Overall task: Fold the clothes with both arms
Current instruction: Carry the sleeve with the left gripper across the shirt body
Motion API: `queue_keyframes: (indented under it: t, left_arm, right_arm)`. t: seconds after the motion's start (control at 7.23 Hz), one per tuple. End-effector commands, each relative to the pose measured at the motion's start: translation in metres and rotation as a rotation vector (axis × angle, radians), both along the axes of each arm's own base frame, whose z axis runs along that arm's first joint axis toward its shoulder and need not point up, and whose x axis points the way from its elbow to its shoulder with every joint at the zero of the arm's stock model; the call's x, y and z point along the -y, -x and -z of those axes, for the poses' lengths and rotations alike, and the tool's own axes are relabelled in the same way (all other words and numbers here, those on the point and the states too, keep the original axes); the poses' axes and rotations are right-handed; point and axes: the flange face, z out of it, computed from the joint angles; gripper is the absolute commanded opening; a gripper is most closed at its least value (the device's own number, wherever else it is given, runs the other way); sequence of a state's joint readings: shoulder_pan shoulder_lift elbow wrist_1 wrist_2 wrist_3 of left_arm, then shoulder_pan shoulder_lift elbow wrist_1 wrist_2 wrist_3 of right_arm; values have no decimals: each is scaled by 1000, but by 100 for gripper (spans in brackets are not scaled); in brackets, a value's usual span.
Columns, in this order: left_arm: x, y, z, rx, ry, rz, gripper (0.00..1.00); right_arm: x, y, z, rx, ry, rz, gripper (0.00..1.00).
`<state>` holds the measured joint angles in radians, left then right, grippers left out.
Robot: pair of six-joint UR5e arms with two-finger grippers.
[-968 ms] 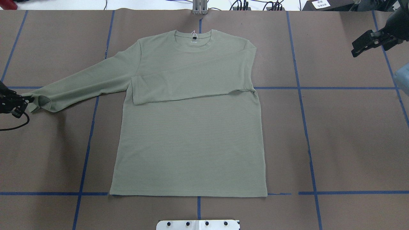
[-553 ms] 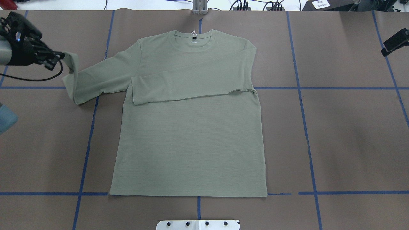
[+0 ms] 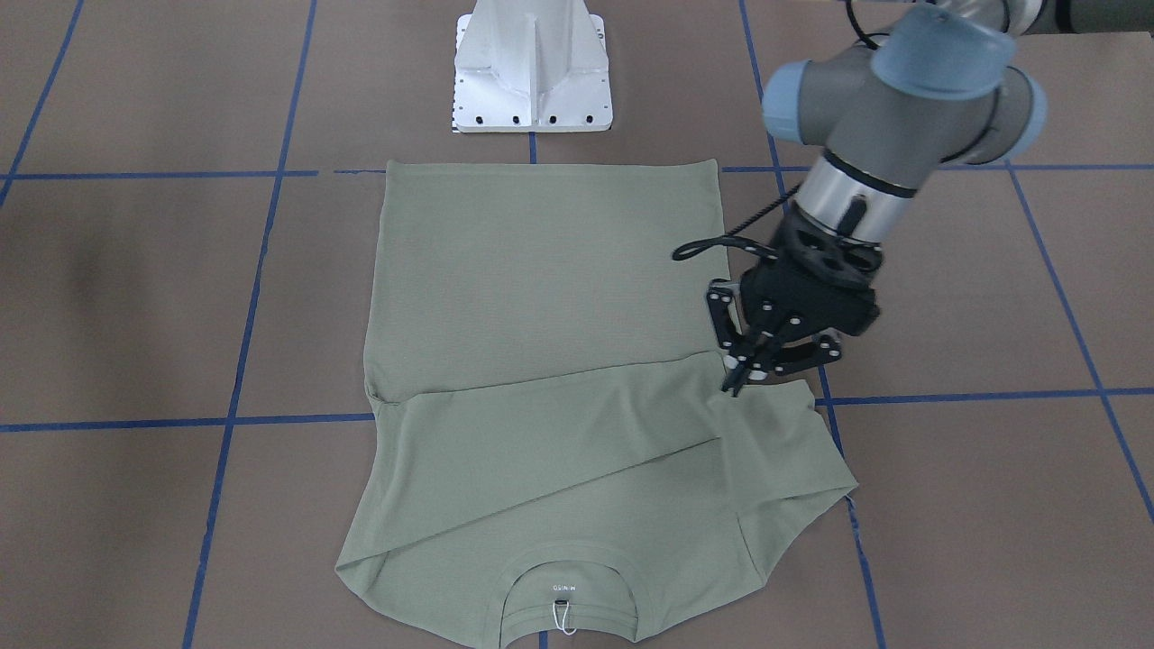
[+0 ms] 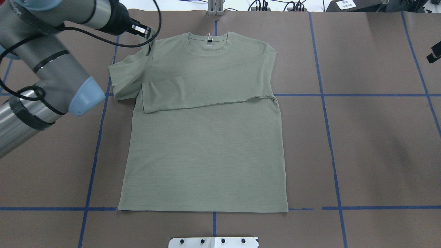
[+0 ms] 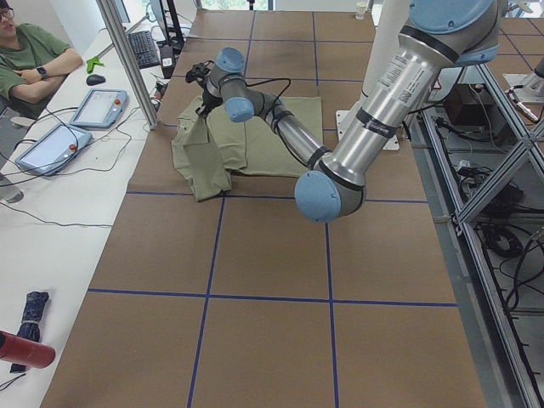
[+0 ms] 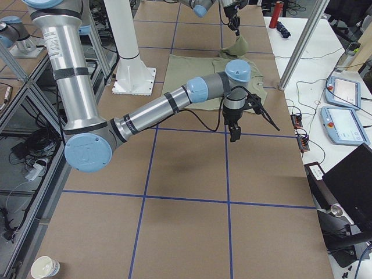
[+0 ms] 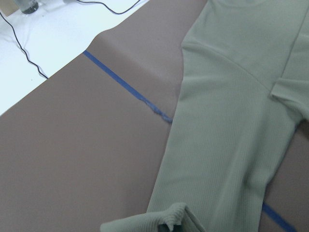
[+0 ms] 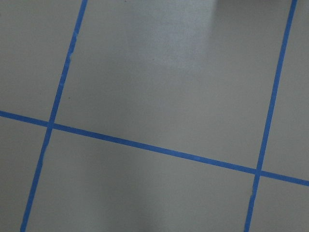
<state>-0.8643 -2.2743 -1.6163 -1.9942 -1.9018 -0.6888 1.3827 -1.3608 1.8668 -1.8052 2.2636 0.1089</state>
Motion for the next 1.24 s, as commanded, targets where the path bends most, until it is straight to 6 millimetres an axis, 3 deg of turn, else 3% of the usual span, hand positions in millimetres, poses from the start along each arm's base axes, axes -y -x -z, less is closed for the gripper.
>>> queue_keyframes:
  t: [0.0,0.14,0.41,0.55,0.83,0.97,1.11]
  left_arm:
    - [-22,-127,93,-85,100,37,0]
    - [-39,-165,108,-85,88,19,0]
    - [-100,-234,105,-124,20,-35,0]
    - [-115,-256,97,-144,9,-62,0]
    - [-129,-273,87,-106,-52,-94,0]
    - [-135,-278,87,-97,-70,-104,58]
    - [-142,-274,94,-162,-59,-99,100]
  right_arm:
    - [2,-9,-9,-4,18,-17,100]
    - [3,-10,-9,-4,22,-22,100]
    - [2,-14,-10,-4,25,-30,100]
    - [2,-17,-11,-6,26,-37,100]
    - [2,-17,-13,-6,32,-39,100]
    - [2,-17,-12,-4,30,-39,100]
    - [2,-17,-13,-6,31,-38,100]
